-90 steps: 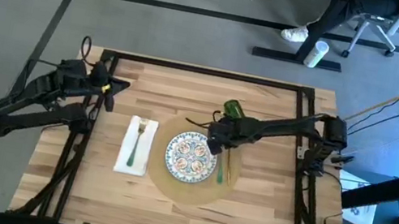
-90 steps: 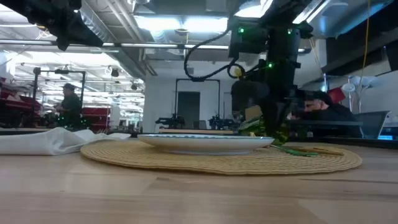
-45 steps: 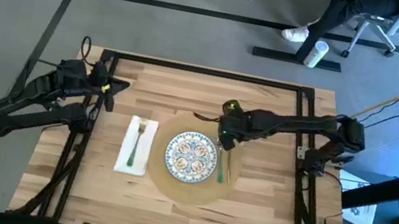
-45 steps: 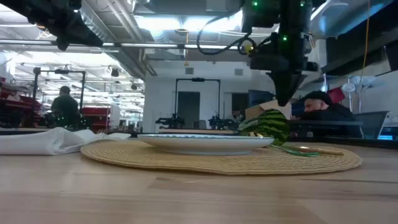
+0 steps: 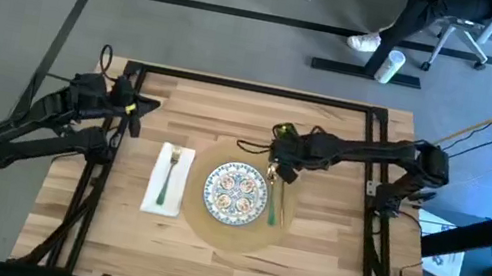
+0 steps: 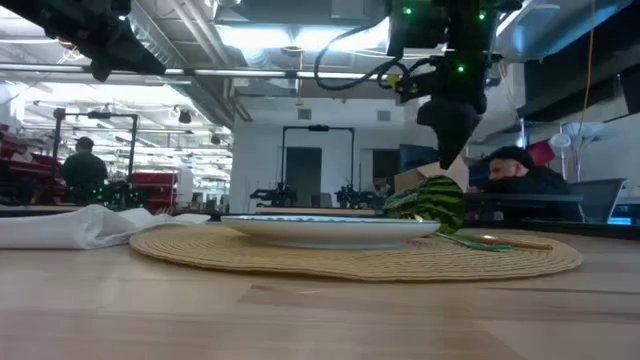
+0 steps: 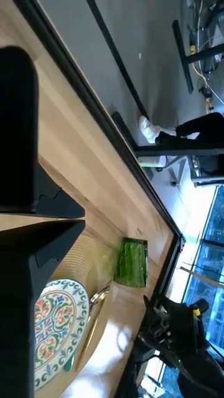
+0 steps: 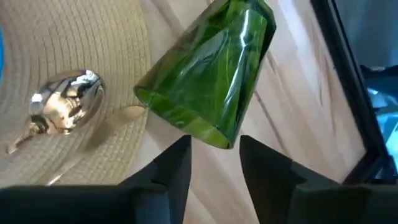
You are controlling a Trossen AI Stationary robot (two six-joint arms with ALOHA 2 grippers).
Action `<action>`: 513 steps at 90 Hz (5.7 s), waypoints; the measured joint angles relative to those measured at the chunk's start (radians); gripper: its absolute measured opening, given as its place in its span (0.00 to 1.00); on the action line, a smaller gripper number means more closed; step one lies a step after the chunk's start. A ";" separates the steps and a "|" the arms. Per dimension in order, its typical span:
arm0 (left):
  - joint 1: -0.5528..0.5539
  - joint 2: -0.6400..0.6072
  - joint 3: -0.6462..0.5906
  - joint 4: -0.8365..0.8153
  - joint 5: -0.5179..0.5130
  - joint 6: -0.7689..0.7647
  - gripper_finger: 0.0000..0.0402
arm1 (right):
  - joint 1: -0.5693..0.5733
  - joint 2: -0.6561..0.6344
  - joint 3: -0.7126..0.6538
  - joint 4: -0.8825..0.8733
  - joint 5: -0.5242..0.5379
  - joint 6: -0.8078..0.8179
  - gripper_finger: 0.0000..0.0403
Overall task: Set table place
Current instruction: Adjust the green cup
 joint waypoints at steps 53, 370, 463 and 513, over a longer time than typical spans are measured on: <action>0.000 0.000 0.000 0.000 0.000 0.023 0.00 | 0.100 0.000 0.000 0.002 0.206 -0.121 0.31; 0.000 0.000 0.001 -0.003 0.000 0.023 0.00 | 0.103 0.026 -0.290 0.318 0.338 0.081 0.37; 0.000 0.000 0.001 -0.003 0.000 0.023 0.00 | 0.064 -0.124 -0.139 0.071 0.348 0.095 0.00; 0.000 0.000 0.001 -0.003 0.000 0.023 0.00 | 0.057 -0.196 0.039 -0.271 -0.188 0.196 0.00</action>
